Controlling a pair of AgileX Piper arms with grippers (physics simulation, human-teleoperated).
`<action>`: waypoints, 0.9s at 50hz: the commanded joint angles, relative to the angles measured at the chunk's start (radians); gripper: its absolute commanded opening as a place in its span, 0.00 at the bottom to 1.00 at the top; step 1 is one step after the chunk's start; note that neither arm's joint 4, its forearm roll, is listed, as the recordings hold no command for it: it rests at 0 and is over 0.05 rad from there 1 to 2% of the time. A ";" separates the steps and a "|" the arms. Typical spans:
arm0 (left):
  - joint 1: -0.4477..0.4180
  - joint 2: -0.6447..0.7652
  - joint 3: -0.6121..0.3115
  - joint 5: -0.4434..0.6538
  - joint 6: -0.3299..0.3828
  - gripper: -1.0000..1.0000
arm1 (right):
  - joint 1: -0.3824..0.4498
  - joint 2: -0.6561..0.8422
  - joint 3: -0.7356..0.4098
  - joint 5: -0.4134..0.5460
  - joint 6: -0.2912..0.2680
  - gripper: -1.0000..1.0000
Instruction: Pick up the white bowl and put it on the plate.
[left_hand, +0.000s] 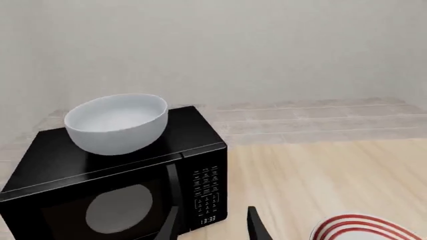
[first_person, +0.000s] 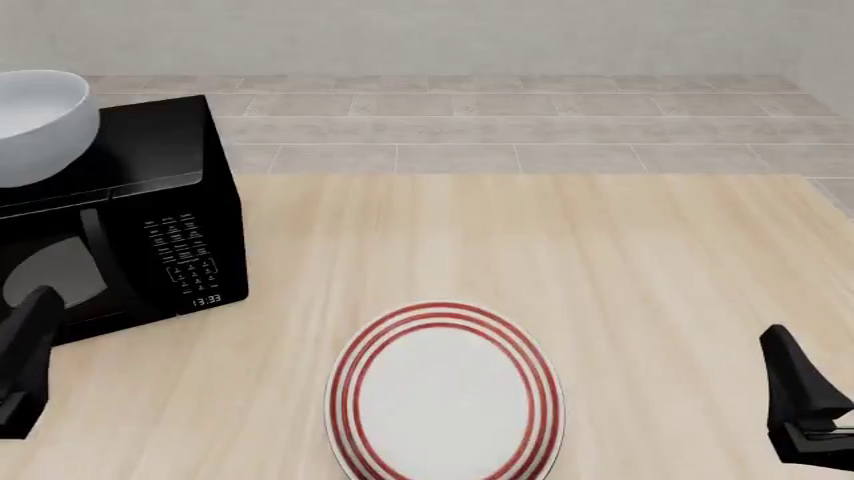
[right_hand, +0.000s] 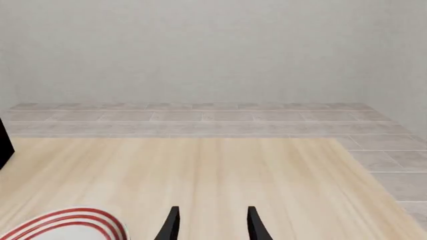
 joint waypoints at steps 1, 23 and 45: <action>0.014 0.152 -0.271 0.103 0.077 1.00 | 0.000 0.003 0.001 -0.004 0.000 1.00; 0.077 0.371 -0.557 0.198 0.394 1.00 | 0.000 0.007 0.003 -0.010 0.000 1.00; 0.107 0.590 -1.000 0.500 0.659 1.00 | 0.000 0.001 0.000 -0.002 0.000 1.00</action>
